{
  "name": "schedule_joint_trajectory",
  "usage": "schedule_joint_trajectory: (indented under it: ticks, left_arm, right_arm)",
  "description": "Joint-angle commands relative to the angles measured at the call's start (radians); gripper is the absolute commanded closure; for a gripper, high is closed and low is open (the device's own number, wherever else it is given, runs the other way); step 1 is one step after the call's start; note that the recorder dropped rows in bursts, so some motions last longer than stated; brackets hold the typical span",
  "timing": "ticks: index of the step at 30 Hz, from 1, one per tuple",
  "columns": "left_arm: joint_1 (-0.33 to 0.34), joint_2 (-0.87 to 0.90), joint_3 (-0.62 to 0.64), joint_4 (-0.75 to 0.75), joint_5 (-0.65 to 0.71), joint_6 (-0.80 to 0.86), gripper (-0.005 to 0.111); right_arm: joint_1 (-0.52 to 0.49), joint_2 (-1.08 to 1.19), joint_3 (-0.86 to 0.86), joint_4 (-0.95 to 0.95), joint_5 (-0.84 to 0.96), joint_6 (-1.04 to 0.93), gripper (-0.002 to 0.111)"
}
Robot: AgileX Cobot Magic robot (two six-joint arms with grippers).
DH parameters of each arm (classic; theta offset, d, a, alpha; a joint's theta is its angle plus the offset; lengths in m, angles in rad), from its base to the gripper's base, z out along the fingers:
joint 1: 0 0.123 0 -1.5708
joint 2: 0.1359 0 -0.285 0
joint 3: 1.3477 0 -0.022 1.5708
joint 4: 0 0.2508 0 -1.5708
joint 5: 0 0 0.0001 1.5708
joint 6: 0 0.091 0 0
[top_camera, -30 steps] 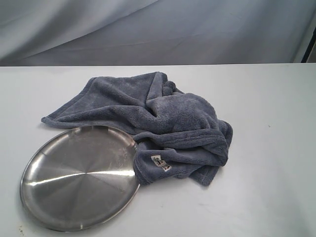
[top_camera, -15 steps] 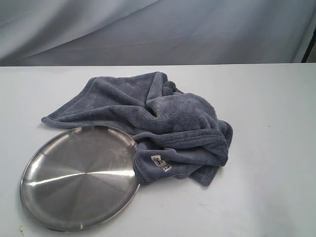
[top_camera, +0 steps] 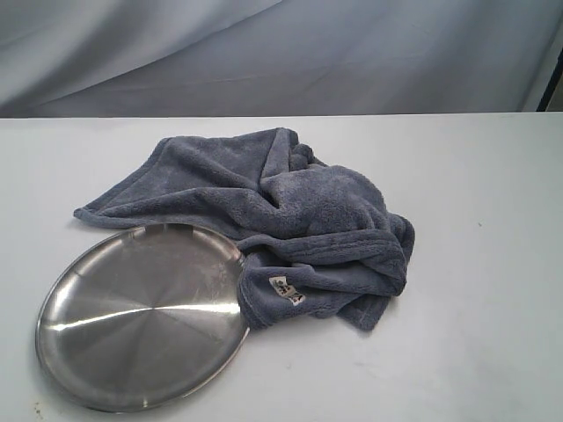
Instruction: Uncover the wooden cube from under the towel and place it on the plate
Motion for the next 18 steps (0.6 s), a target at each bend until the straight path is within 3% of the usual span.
schedule_joint_trajectory:
  ticks: [1,4,6,8,12,18]
  left_arm:
    - [0.001,-0.003,0.005,-0.005,-0.014,0.001,0.105]
    - [0.001,-0.003,0.005,-0.005,-0.014,0.001,0.105]
    - [0.001,-0.003,0.005,-0.005,-0.014,0.001,0.105]
    - [0.001,-0.003,0.005,-0.005,-0.014,0.001,0.105]
    - [0.001,-0.003,0.005,-0.005,-0.014,0.001,0.105]
    - [0.001,-0.003,0.005,-0.005,-0.014,0.001,0.105]
  right_arm:
    - [-0.007,0.010,-0.209,-0.166,0.336,-0.002,0.108]
    - [-0.007,0.071,-0.410,-0.376,0.736,0.152,0.108]
    - [-0.005,0.130,-0.507,-0.495,0.866,0.291,0.108]
    - [0.016,0.199,-0.584,-0.528,0.943,0.388,0.108]
    - [0.110,0.333,-0.691,-0.528,0.997,0.394,0.108]
    - [0.327,0.566,-0.762,-0.528,1.188,0.376,0.108]
